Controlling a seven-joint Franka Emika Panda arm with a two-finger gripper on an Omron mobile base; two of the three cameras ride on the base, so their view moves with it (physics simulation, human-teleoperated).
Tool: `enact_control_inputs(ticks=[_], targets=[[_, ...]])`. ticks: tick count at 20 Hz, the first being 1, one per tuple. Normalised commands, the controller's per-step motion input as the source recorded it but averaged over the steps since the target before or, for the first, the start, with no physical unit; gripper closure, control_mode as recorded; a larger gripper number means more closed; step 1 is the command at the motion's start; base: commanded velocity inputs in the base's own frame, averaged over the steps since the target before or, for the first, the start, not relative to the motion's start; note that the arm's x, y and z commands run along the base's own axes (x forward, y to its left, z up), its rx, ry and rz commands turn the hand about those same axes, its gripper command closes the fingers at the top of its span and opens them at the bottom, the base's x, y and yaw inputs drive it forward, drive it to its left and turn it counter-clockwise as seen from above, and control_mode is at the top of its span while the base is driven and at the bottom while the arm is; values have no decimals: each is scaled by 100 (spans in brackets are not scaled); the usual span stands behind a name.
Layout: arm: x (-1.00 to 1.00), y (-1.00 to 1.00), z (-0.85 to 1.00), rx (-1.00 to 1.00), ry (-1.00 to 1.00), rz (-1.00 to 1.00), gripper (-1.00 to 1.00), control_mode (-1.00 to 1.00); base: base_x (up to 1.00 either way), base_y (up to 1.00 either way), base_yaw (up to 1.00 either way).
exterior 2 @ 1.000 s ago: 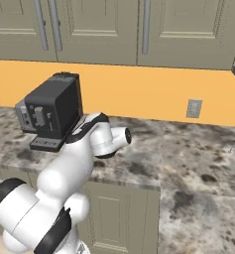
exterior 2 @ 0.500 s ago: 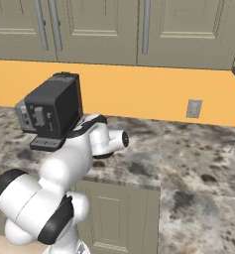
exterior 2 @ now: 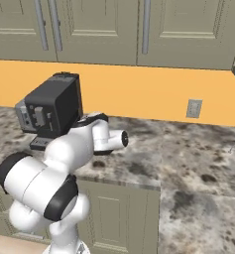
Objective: Four empty soda cans are scattered around the kitchen. Gather all the cans and cluster them next to the stove for recycling.
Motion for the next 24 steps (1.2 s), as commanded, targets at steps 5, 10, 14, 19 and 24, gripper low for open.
enact_control_inputs(ticks=[5,10,14,19,24], targets=[[12,3,-17,0,2,-2,-100,-100,0,0,0],[17,10,-16,0,1,-2,-100,-100,0,0,0],[20,12,-10,0,1,-3,-100,-100,0,0,0],[20,10,-10,0,0,-3,-100,-100,0,0,0],[22,3,-13,0,0,-3,-100,-100,0,0,0]])
